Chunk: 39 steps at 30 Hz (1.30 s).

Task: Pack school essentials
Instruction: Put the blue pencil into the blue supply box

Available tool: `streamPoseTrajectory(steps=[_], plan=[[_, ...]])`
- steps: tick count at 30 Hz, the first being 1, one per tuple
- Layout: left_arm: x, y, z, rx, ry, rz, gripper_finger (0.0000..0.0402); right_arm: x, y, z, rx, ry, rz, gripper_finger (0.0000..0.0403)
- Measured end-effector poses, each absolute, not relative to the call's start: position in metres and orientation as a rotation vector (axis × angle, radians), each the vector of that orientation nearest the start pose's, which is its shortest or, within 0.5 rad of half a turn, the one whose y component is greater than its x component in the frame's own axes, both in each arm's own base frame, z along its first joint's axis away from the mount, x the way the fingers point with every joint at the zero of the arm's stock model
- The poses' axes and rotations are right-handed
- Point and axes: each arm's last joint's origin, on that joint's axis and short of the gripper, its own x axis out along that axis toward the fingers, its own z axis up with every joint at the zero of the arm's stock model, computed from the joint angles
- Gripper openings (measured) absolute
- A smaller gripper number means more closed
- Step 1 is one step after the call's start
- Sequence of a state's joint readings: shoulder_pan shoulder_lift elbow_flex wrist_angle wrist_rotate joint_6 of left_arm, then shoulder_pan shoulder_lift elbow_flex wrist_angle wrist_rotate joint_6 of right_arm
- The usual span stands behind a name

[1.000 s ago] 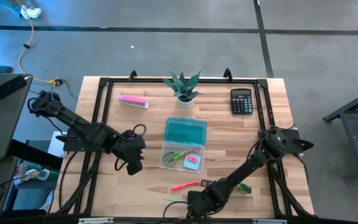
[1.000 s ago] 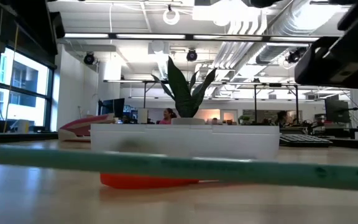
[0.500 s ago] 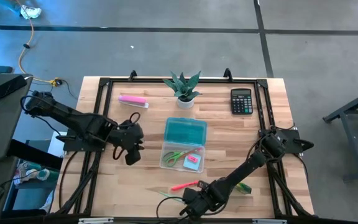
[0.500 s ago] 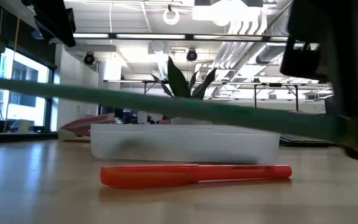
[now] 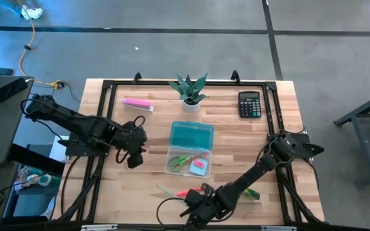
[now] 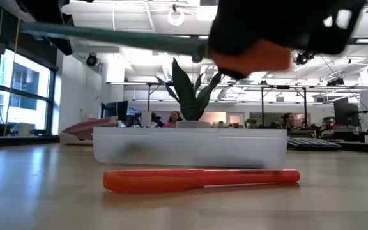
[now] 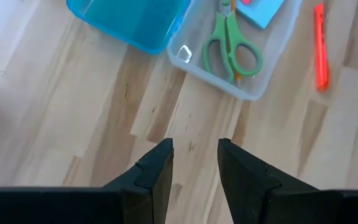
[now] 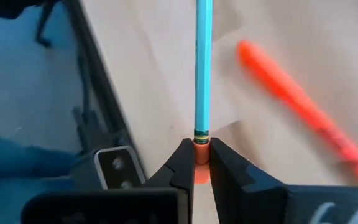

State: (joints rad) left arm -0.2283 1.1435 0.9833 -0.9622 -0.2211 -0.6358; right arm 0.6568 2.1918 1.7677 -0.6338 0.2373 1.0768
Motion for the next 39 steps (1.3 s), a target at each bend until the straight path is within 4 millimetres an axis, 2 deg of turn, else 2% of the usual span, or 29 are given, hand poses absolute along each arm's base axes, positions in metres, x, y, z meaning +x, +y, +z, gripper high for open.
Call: streamPoseTrajectory(steps=[8,13,20,24,34,39], plan=[[0.196,-0.039,0.276,-0.29,1.08,0.362,0.0115,0.378,0.258,0.228,0.387,0.992,-0.399,0.002],[0.194,-0.038,0.275,-0.273,1.096,0.382,0.0115,0.379,0.244,0.239,0.349,1.035,-0.455,0.002],[0.193,-0.037,0.274,-0.26,1.098,0.4,0.0115,0.377,0.225,0.239,0.278,1.125,-0.527,0.002],[0.192,-0.037,0.274,-0.263,1.102,0.405,0.0115,0.378,0.214,0.237,0.217,1.215,-0.505,0.002],[0.192,-0.037,0.274,-0.274,1.099,0.412,0.0115,0.394,0.172,0.235,0.056,1.392,-0.33,0.002],[0.193,-0.037,0.274,-0.284,1.094,0.422,0.0115,0.393,0.152,0.234,0.03,1.539,-0.261,0.002]])
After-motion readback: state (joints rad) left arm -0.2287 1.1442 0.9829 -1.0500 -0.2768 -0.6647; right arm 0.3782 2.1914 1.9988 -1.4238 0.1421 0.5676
